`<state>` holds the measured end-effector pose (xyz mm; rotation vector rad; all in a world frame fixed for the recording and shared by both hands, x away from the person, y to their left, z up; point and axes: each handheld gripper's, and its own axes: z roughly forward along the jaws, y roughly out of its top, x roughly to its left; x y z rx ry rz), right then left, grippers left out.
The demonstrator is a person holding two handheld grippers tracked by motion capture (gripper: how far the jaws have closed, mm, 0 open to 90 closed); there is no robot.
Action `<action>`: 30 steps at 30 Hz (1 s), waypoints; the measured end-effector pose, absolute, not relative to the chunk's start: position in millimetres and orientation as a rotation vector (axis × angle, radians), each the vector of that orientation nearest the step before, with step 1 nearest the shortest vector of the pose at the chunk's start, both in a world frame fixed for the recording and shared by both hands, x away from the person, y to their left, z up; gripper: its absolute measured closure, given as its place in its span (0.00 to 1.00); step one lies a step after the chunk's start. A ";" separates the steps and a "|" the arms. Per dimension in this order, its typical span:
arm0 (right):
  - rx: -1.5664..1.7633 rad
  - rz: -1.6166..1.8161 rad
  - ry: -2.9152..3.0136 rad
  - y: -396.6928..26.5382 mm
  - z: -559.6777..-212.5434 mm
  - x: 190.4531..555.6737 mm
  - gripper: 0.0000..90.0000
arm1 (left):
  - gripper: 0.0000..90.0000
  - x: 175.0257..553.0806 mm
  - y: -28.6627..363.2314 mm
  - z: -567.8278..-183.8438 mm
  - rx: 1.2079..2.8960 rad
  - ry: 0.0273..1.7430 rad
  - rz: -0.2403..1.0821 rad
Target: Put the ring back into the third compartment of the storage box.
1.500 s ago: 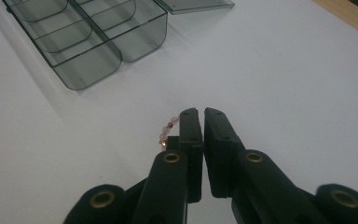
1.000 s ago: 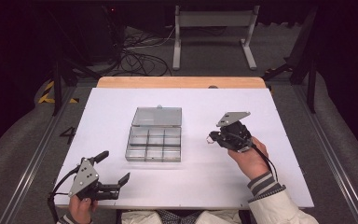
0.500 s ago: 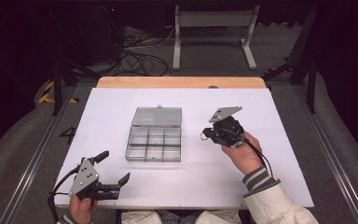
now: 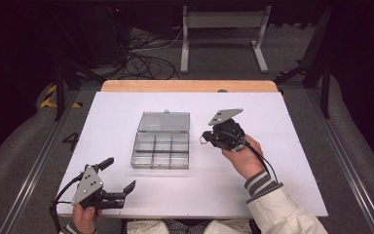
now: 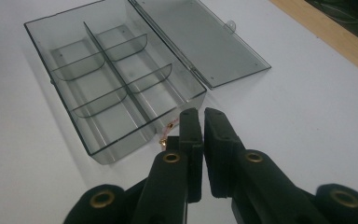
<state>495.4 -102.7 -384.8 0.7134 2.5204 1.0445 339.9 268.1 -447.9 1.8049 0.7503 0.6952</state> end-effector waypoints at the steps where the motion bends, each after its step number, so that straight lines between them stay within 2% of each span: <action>1: 0.712 1.044 2.522 -100.5 -385.1 496.3 0.96 | 0.04 340.0 268.1 -447.9 1.805 0.750 0.694; 30: 0.709 1.089 2.550 -50.1 -405.7 515.1 0.96 | 0.04 340.1 269.4 -447.4 1.807 0.745 0.697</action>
